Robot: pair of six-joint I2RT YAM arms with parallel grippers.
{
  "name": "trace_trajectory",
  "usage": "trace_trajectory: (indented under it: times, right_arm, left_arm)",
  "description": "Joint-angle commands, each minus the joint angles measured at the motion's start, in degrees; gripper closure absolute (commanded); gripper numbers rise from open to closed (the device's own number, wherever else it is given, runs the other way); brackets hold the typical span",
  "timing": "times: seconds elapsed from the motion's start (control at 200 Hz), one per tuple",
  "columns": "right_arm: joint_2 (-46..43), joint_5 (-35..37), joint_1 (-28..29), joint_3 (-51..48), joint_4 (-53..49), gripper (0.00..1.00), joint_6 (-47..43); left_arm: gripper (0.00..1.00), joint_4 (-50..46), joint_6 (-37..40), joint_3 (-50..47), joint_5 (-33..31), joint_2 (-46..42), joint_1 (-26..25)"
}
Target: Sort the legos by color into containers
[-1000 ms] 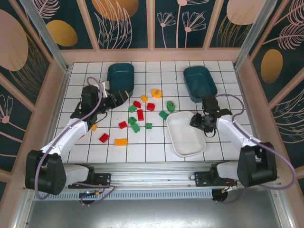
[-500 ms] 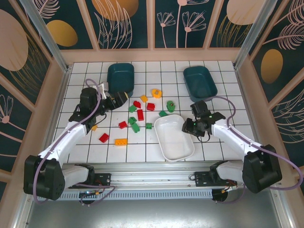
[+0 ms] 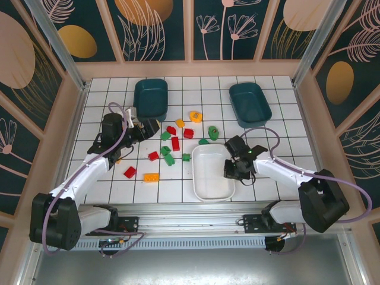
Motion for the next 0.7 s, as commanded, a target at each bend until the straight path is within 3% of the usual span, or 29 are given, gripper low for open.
trace_trajectory:
  times: [0.0, 0.135, 0.23, 0.435, 0.551, 0.696]
  right_arm:
    - [-0.33, 3.38, 2.77, -0.65, -0.76, 0.82, 0.26]
    - [-0.34, 5.25, 6.89, 0.61, -2.78, 0.89, 0.69]
    - [-0.67, 5.73, 8.34, 1.04, -3.54, 1.00, 1.41]
    - [-5.56, 9.36, 9.52, 6.97, -7.01, 1.00, 2.76]
    - [-3.31, 11.84, 7.06, 15.43, -4.38, 1.00, 0.17]
    - [7.39, 13.33, 0.77, 28.41, 5.86, 1.00, -4.41]
  left_arm:
    - [0.14, 0.91, 0.58, 0.03, -0.40, -0.32, 0.21]
    - [0.14, 0.11, 1.23, 0.91, -0.96, -0.56, 0.21]
    - [0.14, 0.30, 0.90, 1.49, -1.23, -0.58, 0.23]
    - [0.14, -0.05, 0.28, 2.06, -0.87, -1.23, 0.25]
    - [0.14, 0.01, -0.33, 0.70, -3.28, -2.61, 0.21]
    - [0.13, -0.05, -3.53, -2.05, -8.59, -4.31, 0.22]
